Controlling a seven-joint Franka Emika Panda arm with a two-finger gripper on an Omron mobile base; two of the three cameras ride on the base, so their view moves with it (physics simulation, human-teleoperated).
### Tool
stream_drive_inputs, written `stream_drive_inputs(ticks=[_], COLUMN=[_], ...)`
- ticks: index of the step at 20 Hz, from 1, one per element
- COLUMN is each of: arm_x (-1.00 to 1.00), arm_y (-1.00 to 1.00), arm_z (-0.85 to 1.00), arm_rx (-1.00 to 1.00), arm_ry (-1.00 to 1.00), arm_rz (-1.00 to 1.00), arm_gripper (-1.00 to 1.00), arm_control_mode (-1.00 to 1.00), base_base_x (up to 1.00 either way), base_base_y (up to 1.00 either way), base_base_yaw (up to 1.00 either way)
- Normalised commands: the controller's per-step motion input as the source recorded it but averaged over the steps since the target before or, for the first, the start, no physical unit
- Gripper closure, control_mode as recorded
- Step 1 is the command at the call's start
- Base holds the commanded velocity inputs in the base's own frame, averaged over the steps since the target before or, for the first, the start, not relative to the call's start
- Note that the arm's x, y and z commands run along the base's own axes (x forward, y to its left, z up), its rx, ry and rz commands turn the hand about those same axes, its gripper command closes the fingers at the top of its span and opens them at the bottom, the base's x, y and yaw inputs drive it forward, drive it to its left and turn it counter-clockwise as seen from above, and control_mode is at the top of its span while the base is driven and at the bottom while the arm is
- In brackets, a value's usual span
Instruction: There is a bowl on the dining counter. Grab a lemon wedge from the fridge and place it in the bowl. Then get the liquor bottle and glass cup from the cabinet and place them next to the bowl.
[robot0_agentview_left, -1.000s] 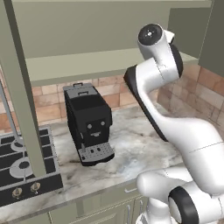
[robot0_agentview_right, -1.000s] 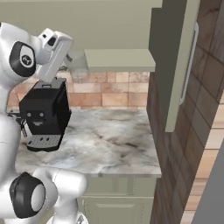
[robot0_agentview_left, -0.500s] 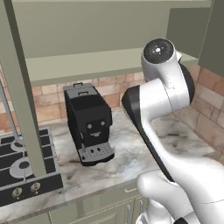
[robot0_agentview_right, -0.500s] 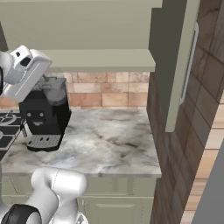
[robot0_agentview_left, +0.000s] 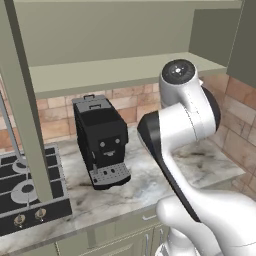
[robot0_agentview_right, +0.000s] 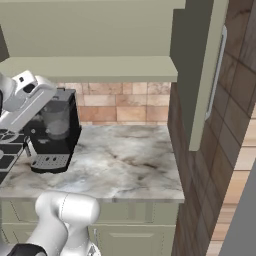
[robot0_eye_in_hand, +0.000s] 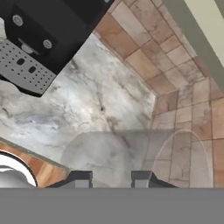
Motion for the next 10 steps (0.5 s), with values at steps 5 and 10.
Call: stream_drive_inputs(ticks=[5,10], arm_x=[-0.14,0.0], arm_y=[0.0,0.0], arm_z=[-0.07,0.0], arm_rx=[0.0,0.0], arm_ry=[0.06,0.0], arm_rz=[0.0,0.0], arm_gripper=[1.0,1.0], arm_control_mode=[-1.0,1.0], base_base_x=[0.0,-0.99], base_base_y=[0.0,0.0], base_base_yaw=[0.0,0.18])
